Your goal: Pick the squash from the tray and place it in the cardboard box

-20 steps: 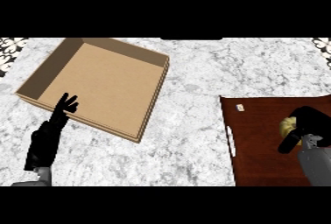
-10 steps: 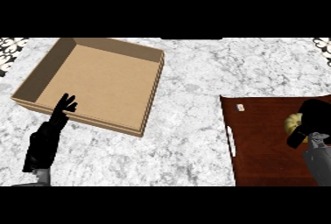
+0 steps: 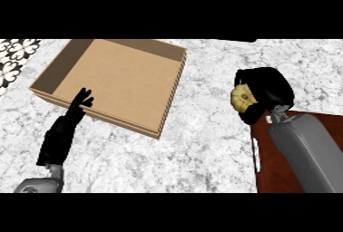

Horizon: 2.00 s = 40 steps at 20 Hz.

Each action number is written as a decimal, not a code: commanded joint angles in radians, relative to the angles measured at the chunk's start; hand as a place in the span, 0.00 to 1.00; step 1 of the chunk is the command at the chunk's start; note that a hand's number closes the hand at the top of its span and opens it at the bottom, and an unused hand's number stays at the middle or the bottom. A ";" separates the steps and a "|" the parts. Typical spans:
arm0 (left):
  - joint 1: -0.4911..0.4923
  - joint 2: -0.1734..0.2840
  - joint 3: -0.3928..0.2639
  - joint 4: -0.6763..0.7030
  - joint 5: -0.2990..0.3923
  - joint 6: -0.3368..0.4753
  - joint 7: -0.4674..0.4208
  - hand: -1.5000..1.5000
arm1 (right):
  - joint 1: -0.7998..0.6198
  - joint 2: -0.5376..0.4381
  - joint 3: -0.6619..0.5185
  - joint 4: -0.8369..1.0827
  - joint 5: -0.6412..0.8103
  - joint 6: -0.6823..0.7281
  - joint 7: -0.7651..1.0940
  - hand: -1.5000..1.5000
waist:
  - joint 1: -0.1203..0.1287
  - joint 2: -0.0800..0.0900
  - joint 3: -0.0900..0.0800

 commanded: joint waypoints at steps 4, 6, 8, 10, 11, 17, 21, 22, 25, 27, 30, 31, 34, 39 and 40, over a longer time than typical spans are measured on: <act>-0.019 -0.002 0.005 0.028 -0.004 0.000 0.018 0.50 | -0.255 0.029 -0.063 0.245 -0.133 -0.074 -0.390 1.00 | -0.035 -0.005 -0.002; 0.006 0.007 0.011 0.021 -0.013 0.008 -0.014 0.50 | -0.311 0.053 -0.113 0.269 -0.207 -0.075 -0.473 1.00 | -0.029 -0.006 -0.002; 0.026 -0.006 -0.002 0.001 -0.025 0.024 -0.003 0.50 | -0.330 0.095 -0.170 0.295 -0.296 -0.080 -0.548 1.00 | -0.034 -0.009 -0.001; 0.009 0.028 0.035 0.006 0.014 -0.014 -0.008 0.50 | -0.373 0.130 -0.228 0.321 -0.382 -0.061 -0.603 1.00 | -0.043 -0.012 -0.002; -0.006 0.001 0.027 0.053 -0.016 0.026 -0.015 0.50 | -0.415 0.138 -0.241 0.351 -0.402 -0.048 -0.638 1.00 | -0.056 -0.009 -0.003; -0.014 0.045 0.076 0.063 0.023 -0.019 -0.010 0.50 | -0.607 0.174 -0.298 0.536 -0.482 0.039 -0.750 1.00 | -0.079 -0.020 -0.005; 0.056 -0.037 -0.001 0.014 -0.043 0.048 -0.014 0.50 | -0.740 0.273 -0.293 0.641 -0.452 -0.028 -0.689 1.00 | -0.080 -0.025 -0.005; 0.010 0.004 0.049 0.054 -0.019 0.024 -0.028 0.50 | -0.735 0.286 -0.295 0.681 -0.452 -0.038 -0.727 1.00 | -0.089 -0.024 -0.005; -0.011 -0.003 0.051 0.054 0.002 0.004 0.022 0.50 | -0.844 0.319 -0.318 0.738 -0.451 -0.060 -0.649 1.00 | -0.091 -0.025 -0.005; 0.021 -0.015 0.031 0.046 -0.043 0.040 -0.009 0.50 | -0.908 0.351 -0.301 0.792 -0.432 -0.096 -0.612 1.00 | -0.081 -0.023 -0.006; 0.025 -0.010 0.039 0.021 -0.028 0.023 0.002 0.50 | -0.929 0.353 -0.255 0.864 -0.459 -0.130 -0.623 1.00 | -0.076 -0.024 -0.006; 0.047 -0.007 0.040 0.050 -0.026 0.015 -0.047 0.50 | -0.975 0.353 -0.269 0.894 -0.473 -0.121 -0.609 1.00 | -0.067 -0.021 -0.007; 0.019 -0.038 -0.001 0.064 -0.059 0.029 -0.040 0.50 | -1.033 0.354 -0.207 0.968 -0.528 -0.142 -0.561 1.00 | -0.038 -0.015 -0.008; -0.028 -0.049 -0.022 0.046 -0.065 0.021 0.007 0.50 | -0.985 0.354 -0.069 1.034 -0.587 -0.182 -0.592 1.00 | -0.005 -0.010 -0.008; -0.026 -0.046 -0.019 0.060 -0.059 0.013 -0.016 0.50 | -0.995 0.354 -0.066 1.054 -0.571 -0.204 -0.599 1.00 | 0.008 -0.002 -0.009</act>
